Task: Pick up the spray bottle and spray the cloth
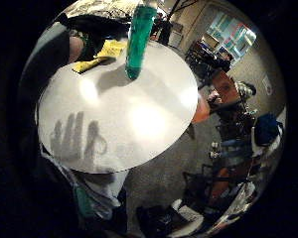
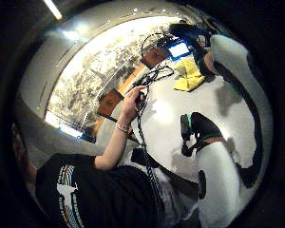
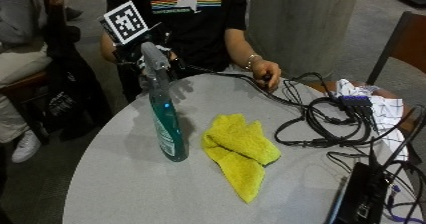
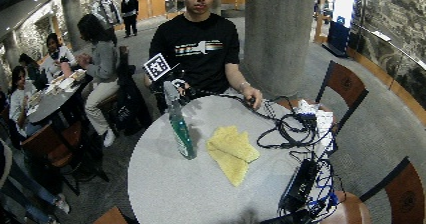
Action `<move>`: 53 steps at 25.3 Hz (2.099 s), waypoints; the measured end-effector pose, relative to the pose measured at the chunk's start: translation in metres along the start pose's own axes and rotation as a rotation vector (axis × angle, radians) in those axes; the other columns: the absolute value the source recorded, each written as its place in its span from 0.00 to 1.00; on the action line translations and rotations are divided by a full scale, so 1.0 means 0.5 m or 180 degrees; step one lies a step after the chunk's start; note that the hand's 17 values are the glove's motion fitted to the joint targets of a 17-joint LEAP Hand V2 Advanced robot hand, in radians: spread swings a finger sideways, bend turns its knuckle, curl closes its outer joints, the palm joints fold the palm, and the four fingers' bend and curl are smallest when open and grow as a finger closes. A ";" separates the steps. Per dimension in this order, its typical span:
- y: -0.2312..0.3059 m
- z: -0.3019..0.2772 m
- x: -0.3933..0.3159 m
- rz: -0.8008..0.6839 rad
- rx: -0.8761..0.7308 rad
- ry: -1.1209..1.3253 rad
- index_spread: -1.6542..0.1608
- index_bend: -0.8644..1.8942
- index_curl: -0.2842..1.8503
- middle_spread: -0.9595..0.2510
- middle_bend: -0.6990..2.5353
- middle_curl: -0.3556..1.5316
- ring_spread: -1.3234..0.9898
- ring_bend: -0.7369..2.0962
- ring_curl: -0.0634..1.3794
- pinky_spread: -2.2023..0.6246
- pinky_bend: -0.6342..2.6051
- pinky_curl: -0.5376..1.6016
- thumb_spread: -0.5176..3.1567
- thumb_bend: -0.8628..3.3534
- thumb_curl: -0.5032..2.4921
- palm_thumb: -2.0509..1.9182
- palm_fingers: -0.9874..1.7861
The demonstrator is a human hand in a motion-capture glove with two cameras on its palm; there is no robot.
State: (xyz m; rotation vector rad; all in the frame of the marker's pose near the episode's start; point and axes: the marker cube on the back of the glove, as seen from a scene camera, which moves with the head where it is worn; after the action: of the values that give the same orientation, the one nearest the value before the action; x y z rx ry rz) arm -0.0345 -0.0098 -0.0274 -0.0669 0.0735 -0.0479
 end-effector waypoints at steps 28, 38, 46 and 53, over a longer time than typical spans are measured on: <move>0.053 -0.017 0.075 0.0742 0.0517 -0.1809 0.74 0.35 0.26 0.76 0.31 0.38 0.55 0.37 0.26 0.84 0.27 0.39 0.41 0.23 0.28 0.71 0.67; 0.060 -0.009 0.115 0.1410 0.0765 -0.2818 0.74 0.35 0.25 0.77 0.31 0.39 0.56 0.38 0.27 0.83 0.28 0.40 0.40 0.22 0.28 0.72 0.67; -0.029 0.008 0.137 0.1549 0.0924 -0.2876 0.74 0.34 0.24 0.78 0.30 0.39 0.56 0.39 0.29 0.83 0.29 0.41 0.39 0.21 0.29 0.73 0.64; -0.127 0.038 0.188 0.1766 0.0960 -0.2746 0.74 0.34 0.23 0.79 0.29 0.40 0.57 0.39 0.29 0.84 0.31 0.42 0.39 0.20 0.29 0.73 0.62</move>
State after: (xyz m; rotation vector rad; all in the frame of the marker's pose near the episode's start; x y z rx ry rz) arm 0.0577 -0.0765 -0.0108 0.2385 -0.7767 0.5238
